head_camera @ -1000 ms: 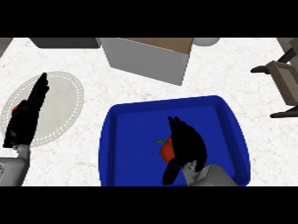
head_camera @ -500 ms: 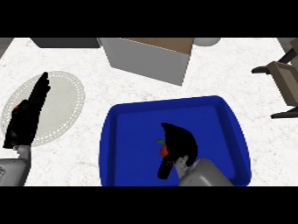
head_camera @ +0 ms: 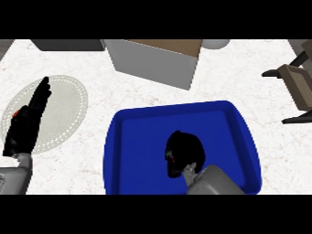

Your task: Pick the bell pepper from the tray and place it in the tiered basket

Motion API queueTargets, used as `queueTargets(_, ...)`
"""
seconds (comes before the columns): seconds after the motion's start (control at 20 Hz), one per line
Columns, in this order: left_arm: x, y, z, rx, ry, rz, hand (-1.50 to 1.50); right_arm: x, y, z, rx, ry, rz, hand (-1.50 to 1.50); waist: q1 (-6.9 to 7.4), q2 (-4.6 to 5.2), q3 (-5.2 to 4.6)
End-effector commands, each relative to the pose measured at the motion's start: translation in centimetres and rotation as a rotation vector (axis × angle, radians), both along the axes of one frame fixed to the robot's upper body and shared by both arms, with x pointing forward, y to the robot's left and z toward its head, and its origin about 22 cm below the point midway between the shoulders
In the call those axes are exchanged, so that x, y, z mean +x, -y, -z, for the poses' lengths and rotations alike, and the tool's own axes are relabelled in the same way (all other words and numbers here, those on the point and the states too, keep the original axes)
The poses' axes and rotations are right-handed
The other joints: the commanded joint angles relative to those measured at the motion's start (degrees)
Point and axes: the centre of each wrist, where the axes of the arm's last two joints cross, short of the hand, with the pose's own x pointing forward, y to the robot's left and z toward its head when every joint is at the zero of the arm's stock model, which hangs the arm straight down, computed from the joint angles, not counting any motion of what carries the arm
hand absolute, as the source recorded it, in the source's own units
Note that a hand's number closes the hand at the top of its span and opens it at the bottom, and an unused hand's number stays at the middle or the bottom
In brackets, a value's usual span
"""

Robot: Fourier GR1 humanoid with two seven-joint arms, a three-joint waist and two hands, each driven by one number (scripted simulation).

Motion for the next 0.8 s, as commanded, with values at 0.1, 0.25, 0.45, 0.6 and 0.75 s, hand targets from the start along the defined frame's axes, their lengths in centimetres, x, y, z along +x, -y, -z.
queueTargets(0.1, -0.9, 0.9, 0.6, 0.020, -0.013, 0.007, 0.00, -3.0, -0.9, -1.4, 0.122, -0.037, 0.059, 1.50, -0.03, 0.30, 0.22)
queueTargets(0.25, -0.6, 0.0, -1.2, -0.011, 0.001, 0.017, 0.00, 0.0, 0.0, -1.4, 0.166, 0.022, 0.106, 1.50, 0.17, 0.39, 0.22)
queueTargets(0.45, -1.8, -0.5, 0.8, 0.008, -0.018, 0.007, 0.00, -0.5, 1.8, -9.6, 0.239, 0.221, 0.106, 1.50, -0.36, -0.03, 0.20)
queueTargets(0.6, 0.7, -1.6, 1.0, 0.006, -0.001, -0.024, 0.00, -0.9, 3.1, -14.9, 0.264, 0.373, 0.026, 1.50, -1.53, 0.20, 0.12)
queueTargets(0.75, -0.6, -0.7, 1.1, 0.008, -0.021, -0.014, 0.00, -2.2, 4.8, -20.5, 0.395, 0.518, 0.086, 1.50, -1.29, -0.27, 0.12)
